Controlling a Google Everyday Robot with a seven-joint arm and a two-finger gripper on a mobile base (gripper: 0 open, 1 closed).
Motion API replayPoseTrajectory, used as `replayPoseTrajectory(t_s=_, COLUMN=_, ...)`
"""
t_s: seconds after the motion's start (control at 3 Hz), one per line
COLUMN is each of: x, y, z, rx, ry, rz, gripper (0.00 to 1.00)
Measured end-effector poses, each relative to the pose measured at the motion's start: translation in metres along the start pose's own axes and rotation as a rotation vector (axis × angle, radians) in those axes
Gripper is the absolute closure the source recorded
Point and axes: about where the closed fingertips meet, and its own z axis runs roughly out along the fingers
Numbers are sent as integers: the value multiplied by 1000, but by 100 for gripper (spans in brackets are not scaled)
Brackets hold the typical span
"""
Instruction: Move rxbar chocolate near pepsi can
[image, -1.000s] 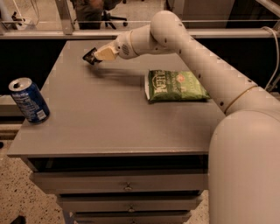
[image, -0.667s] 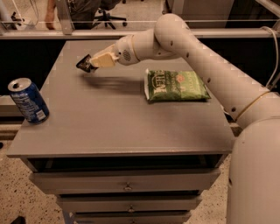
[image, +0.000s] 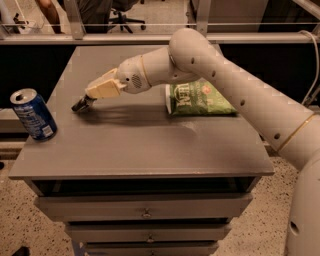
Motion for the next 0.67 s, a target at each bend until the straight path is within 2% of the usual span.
replayPoseTrajectory(t_s=0.67, x=5, y=42, z=20, rx=-99, ry=5, rz=-17, gripper=100)
